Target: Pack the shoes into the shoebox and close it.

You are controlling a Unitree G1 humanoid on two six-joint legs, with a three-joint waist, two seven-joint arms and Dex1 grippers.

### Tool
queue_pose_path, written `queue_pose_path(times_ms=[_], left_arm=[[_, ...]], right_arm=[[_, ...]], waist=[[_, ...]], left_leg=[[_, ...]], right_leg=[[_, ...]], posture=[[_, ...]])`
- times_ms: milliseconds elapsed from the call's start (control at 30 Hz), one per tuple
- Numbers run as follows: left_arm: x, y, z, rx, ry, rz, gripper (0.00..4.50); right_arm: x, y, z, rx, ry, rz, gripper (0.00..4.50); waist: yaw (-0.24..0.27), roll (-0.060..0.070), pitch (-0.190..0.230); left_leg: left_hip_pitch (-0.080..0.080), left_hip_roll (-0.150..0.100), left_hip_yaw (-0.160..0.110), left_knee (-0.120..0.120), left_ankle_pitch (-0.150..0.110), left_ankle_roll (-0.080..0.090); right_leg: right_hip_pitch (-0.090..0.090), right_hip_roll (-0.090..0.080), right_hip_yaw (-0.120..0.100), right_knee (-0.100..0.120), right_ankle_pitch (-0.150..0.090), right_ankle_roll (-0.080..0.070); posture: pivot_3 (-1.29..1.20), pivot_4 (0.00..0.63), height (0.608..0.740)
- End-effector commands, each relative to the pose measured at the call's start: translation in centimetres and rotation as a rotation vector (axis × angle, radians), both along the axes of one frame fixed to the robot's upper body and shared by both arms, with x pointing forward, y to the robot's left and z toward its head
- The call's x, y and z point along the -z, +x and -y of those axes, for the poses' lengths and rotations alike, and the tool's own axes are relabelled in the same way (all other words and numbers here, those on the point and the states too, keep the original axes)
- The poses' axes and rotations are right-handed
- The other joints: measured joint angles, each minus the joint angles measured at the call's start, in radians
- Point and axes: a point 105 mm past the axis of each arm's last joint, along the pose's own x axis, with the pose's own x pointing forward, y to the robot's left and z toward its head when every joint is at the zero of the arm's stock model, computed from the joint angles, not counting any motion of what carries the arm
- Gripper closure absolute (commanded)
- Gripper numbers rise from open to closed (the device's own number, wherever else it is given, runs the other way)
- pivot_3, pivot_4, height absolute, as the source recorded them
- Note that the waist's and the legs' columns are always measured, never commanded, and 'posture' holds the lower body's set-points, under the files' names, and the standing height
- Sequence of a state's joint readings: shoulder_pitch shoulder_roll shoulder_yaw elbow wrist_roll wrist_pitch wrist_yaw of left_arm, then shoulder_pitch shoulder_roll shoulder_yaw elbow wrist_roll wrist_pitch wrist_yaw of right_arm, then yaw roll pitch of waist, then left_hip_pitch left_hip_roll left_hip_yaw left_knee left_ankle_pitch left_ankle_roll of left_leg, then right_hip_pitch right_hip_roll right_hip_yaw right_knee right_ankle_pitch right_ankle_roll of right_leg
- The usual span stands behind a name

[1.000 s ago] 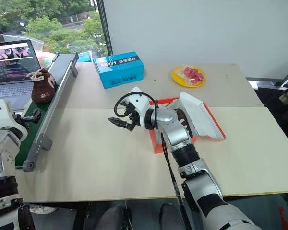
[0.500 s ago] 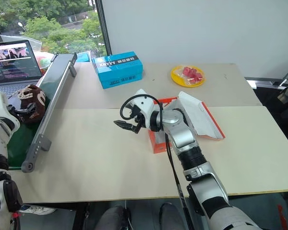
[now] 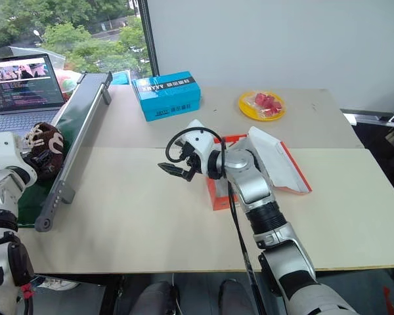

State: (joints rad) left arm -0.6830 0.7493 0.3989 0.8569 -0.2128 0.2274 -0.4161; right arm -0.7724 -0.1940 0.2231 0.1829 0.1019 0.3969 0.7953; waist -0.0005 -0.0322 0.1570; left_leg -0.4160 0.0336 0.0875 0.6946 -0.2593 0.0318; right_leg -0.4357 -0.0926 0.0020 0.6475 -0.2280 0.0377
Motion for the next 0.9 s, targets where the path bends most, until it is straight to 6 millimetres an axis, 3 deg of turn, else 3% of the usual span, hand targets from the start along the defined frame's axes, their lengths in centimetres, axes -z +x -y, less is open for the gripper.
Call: queue_pose_path(times_ms=[33,133,200,367,533,733,833,900], left_arm=[[-2.2,0.3,0.6,-0.002,-0.009,0.084,4.03],[-5.0,0.6,2.2,0.044,-0.027,0.182,4.17],[-7.0,0.9,4.5,0.116,-0.057,0.251,4.17],[-11.0,1.3,12.4,0.335,-0.112,0.347,4.17],[-11.2,1.2,19.2,0.489,-0.185,0.349,4.17],[-12.1,0.9,25.7,0.641,-0.242,0.358,4.17],[-11.5,0.5,29.2,0.736,-0.246,0.339,4.17],[-11.0,0.4,30.5,0.764,-0.240,0.326,4.17]], right_arm=[[-1.8,-0.4,-0.2,-0.016,0.042,0.043,0.00],[-2.3,-0.1,0.0,0.011,0.115,-0.016,0.00],[-3.0,0.4,0.4,0.044,0.195,-0.086,0.00],[-5.0,2.3,2.2,0.175,0.417,-0.265,0.00],[-8.2,3.8,4.3,0.253,0.682,-0.396,0.00],[-9.2,4.0,5.5,0.286,0.795,-0.476,0.00],[-9.3,3.6,5.3,0.280,0.766,-0.449,0.00],[-9.1,3.5,5.2,0.280,0.766,-0.453,0.00]], waist=[[0.001,0.000,0.000],[0.002,-0.001,0.000],[0.001,-0.002,-0.001],[-0.002,-0.002,-0.001],[-0.013,-0.002,-0.001],[-0.018,-0.002,-0.001],[-0.019,-0.002,-0.001],[-0.018,-0.002,-0.001]], left_leg=[[0.000,0.000,0.000,0.000,0.000,0.000],[-0.001,0.000,-0.001,0.001,0.000,0.000],[-0.003,0.000,-0.002,0.001,0.000,-0.001],[-0.007,0.000,-0.007,0.003,0.004,-0.006],[-0.006,0.000,-0.010,0.001,0.003,-0.006],[-0.006,0.000,-0.011,0.001,0.004,-0.006],[-0.006,0.000,-0.010,0.001,0.002,-0.002],[-0.006,-0.001,-0.010,0.001,0.001,-0.002]], right_leg=[[0.000,0.000,0.000,0.000,0.000,0.000],[0.000,0.000,-0.001,0.000,0.000,0.000],[-0.001,0.000,-0.002,0.000,0.000,0.000],[-0.003,0.000,-0.002,0.000,0.000,0.000],[-0.003,0.000,-0.001,0.000,0.000,0.000],[-0.003,0.001,-0.001,0.000,0.000,0.000],[-0.004,0.001,0.001,0.000,0.000,0.000],[-0.004,0.001,0.001,0.000,0.000,0.000]], posture=[[0.00,0.150,0.740],[0.00,0.150,0.740],[0.00,0.150,0.740],[0.00,0.150,0.740],[0.00,0.150,0.740],[0.00,0.150,0.740],[0.00,0.150,0.740],[0.00,0.150,0.740]])
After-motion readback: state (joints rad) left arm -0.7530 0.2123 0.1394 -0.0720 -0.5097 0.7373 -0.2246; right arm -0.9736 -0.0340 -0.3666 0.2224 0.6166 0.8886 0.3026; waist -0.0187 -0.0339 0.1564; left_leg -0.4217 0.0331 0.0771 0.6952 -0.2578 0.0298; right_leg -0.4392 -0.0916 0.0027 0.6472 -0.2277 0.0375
